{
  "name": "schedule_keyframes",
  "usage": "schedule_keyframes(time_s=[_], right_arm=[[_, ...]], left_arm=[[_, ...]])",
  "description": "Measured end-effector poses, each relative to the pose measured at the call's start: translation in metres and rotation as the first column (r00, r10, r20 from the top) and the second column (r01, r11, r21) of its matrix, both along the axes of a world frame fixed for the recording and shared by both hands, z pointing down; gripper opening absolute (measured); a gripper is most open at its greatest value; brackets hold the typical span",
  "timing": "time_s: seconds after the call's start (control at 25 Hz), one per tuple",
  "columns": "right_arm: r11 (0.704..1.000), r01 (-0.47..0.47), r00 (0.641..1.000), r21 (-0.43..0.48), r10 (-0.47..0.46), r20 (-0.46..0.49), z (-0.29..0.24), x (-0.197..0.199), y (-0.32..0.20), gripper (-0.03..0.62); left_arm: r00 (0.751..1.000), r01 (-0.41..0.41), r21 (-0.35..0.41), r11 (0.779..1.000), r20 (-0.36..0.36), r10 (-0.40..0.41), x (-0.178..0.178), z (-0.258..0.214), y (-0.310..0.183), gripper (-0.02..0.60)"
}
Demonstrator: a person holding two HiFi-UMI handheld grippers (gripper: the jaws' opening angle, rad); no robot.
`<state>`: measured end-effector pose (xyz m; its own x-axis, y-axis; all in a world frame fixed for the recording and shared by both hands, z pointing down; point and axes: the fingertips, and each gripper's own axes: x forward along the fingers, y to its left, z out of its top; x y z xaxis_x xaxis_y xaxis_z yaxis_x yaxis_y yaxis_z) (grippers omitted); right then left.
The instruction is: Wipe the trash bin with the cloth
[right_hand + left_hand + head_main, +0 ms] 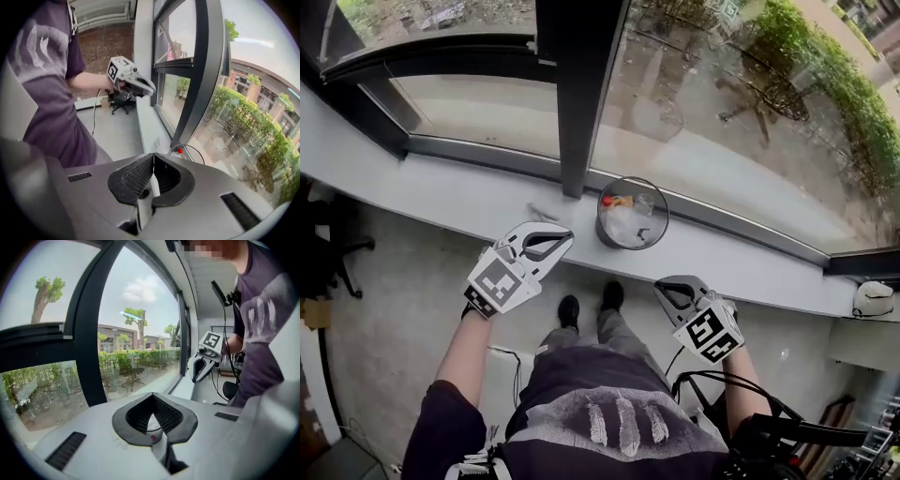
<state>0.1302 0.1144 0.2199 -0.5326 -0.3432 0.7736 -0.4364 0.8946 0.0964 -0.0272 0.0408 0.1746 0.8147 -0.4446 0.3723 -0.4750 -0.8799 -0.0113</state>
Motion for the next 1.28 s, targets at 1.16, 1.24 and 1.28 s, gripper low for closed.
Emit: schedule_keyframes(time_s=[1.16, 1.24, 1.28], right_arm=[[0.852, 0.451, 0.682, -0.266, -0.521, -0.513, 0.246, 0.035, -0.059, 0.113], [0.856, 0.44, 0.694, -0.274, -0.517, -0.501, 0.248, 0.035, -0.059, 0.043], [0.857, 0.435, 0.701, -0.276, -0.515, -0.494, 0.248, 0.035, -0.059, 0.043]], left_arm=[[0.582, -0.086, -0.394, 0.915, 0.725, 0.367, -0.035, 0.47, -0.077, 0.377], [0.625, -0.071, -0.403, 0.913, 0.695, 0.355, -0.031, 0.484, -0.076, 0.374], [0.658, -0.06, -0.406, 0.912, 0.671, 0.342, -0.03, 0.489, -0.075, 0.372]])
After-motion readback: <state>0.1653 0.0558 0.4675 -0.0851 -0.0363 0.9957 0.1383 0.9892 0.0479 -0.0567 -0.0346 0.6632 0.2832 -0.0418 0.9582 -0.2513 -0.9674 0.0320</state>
